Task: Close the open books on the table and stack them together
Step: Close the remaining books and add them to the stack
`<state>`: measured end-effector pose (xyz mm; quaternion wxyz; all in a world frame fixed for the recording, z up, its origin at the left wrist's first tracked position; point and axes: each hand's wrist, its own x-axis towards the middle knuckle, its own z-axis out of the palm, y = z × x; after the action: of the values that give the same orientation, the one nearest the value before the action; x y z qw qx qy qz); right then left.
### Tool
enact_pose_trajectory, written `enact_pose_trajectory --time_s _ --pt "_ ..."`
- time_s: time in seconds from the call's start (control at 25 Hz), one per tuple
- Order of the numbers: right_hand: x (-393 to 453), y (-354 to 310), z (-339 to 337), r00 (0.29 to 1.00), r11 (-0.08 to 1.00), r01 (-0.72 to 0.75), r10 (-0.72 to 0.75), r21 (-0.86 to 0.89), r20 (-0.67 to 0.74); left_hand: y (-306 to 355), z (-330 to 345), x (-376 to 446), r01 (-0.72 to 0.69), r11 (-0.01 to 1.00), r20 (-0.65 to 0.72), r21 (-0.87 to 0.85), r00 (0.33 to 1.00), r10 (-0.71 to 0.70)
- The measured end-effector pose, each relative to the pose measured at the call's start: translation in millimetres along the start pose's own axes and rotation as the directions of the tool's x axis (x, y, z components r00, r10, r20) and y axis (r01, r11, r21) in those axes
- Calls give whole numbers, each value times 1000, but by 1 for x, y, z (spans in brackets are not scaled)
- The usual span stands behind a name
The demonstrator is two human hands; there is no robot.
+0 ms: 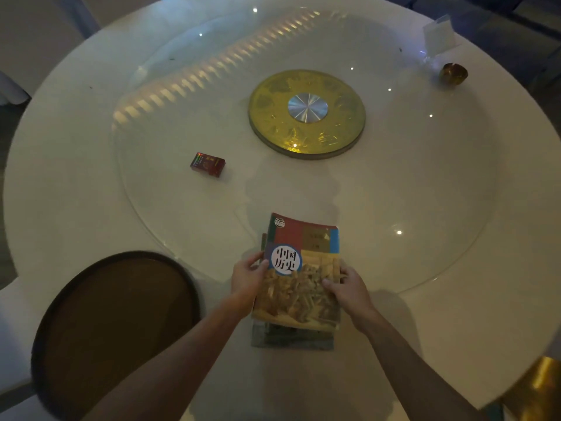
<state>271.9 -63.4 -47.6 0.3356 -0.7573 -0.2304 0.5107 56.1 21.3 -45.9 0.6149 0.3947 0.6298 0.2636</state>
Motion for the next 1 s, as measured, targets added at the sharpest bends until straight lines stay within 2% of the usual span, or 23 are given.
enact_pose_trajectory --time_s 0.08,0.16,0.28,0.36,0.48,0.64,0.68,0.8,1.0 --pt "-12 16 4 999 999 21 -22 -39 -23 -12 -3 -11 -56 994 27 93 998 53" --pt "-22 28 8 998 990 46 -50 -132 -33 -24 -5 -19 -94 959 11 268 995 95" --pt "-33 35 13 991 960 117 -130 -256 -35 -46 -8 -31 -150 806 -19 572 980 196" --pt "-35 33 13 984 916 149 -175 -371 -36 -58 -11 -35 -202 741 -15 640 961 275" --pt "-33 33 17 982 865 131 -181 -484 -59 -59 -13 -33 -192 685 -24 703 956 293" --pt "-35 37 25 981 802 29 -137 -597 -136 -60 -16 -28 -183 731 26 658 975 220" --pt "-35 38 24 982 825 12 -116 -565 -149 -61 -15 -28 -187 742 35 644 976 216" --pt "-31 35 19 990 944 -75 32 -323 -136 -63 -11 -25 -152 745 5 650 981 195" --pt "-15 30 24 967 932 -172 98 -320 -234 -56 -8 -12 -58 768 -55 638 991 120"
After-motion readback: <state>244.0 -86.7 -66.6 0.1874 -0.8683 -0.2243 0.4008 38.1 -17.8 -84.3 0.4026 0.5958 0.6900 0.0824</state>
